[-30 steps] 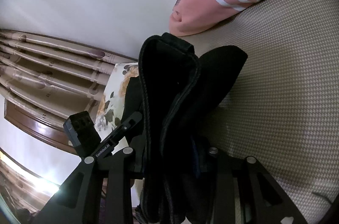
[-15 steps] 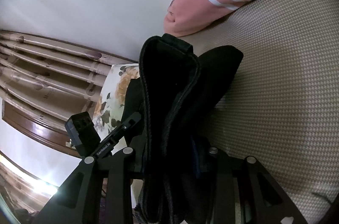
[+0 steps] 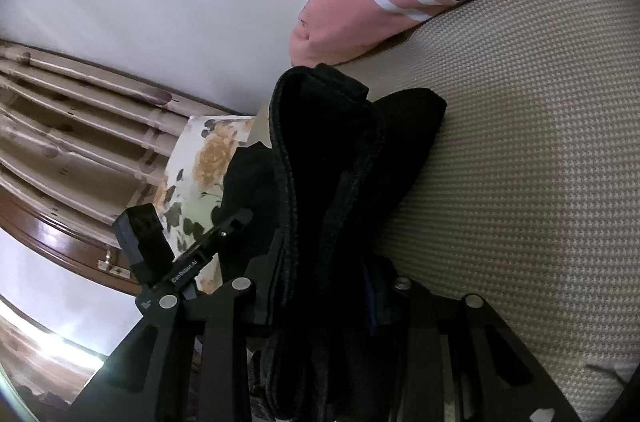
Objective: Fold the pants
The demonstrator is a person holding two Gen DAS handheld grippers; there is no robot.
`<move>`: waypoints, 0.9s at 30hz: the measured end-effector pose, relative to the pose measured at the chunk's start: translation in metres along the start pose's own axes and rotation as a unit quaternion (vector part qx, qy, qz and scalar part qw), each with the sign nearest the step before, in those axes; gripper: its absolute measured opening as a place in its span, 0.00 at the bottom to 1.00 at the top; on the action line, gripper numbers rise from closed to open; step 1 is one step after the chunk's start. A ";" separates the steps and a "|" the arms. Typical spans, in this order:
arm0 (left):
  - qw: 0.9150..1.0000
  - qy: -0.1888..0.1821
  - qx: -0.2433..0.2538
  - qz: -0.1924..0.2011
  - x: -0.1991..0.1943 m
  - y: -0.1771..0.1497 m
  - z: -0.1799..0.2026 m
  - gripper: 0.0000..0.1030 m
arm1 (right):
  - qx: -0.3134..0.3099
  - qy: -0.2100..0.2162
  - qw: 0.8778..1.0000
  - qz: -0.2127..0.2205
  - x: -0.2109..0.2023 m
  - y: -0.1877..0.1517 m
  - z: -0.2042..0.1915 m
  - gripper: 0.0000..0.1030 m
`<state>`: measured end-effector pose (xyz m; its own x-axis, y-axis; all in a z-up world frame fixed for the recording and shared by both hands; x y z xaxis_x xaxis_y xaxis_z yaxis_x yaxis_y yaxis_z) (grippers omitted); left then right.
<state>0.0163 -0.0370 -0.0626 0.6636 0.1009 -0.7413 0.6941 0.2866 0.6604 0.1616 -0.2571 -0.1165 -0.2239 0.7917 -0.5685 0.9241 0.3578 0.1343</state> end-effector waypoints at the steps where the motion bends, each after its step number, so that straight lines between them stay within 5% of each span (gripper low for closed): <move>1: 1.000 0.000 -0.001 0.000 0.001 -0.001 -0.001 0.29 | -0.003 -0.005 1.000 0.001 0.000 0.000 0.001 0.29; 27: 1.000 0.006 -0.029 0.003 0.021 -0.015 -0.019 0.55 | -0.034 -0.062 0.997 0.024 0.006 -0.005 0.008 0.32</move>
<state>0.0150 -0.0205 -0.0906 0.6644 0.1148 -0.7385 0.6719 0.3411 0.6575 0.1583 -0.2584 -0.1273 -0.1363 0.7422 -0.6562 0.9084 0.3578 0.2160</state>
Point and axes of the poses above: each gripper's, at about its wrist camera, not at the fingertips, and x roughly the way its jaws point, z to its right, y to its top, the point moved 3 cm from there along x, roughly the way its jaws point, and after that the axes turned 9 degrees about x, right-handed, at the moved point
